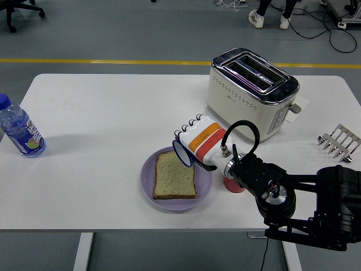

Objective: Pick up the cup,pour liquid into bread,place the cup on the desk

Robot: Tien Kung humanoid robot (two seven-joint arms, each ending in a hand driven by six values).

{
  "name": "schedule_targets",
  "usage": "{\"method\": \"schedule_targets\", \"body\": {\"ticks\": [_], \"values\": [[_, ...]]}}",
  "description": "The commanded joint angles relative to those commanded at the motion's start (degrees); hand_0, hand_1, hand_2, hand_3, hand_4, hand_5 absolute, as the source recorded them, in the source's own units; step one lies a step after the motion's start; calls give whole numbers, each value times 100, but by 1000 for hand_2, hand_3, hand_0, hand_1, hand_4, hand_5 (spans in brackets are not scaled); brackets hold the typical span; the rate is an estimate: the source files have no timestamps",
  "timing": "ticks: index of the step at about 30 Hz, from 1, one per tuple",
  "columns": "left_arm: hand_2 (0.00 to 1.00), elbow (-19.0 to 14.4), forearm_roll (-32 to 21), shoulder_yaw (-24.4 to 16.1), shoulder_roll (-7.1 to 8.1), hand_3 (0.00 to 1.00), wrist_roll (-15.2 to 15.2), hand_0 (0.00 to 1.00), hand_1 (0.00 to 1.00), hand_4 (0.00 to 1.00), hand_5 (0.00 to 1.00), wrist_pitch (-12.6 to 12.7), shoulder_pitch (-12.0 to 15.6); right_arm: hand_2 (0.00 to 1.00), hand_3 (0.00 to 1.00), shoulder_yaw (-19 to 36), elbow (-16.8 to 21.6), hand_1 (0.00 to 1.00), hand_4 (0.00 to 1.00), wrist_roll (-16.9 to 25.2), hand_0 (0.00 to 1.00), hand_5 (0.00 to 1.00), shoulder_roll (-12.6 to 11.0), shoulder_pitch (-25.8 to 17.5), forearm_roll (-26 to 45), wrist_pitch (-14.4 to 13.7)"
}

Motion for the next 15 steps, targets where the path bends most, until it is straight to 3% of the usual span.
{"method": "schedule_targets", "body": {"ticks": [4, 15], "values": [[656, -4, 7, 4, -2, 552, -1, 636, 646, 322, 837, -1, 0, 538, 560, 125, -2, 404, 579, 0, 402, 2, -5, -77, 25, -100], [657, -3, 39, -42, -2, 551, -2, 636, 646, 322, 838, -1, -3, 534, 559, 1189, 118, 401, 587, 0, 391, 2, -146, -505, 247, -910]]}}
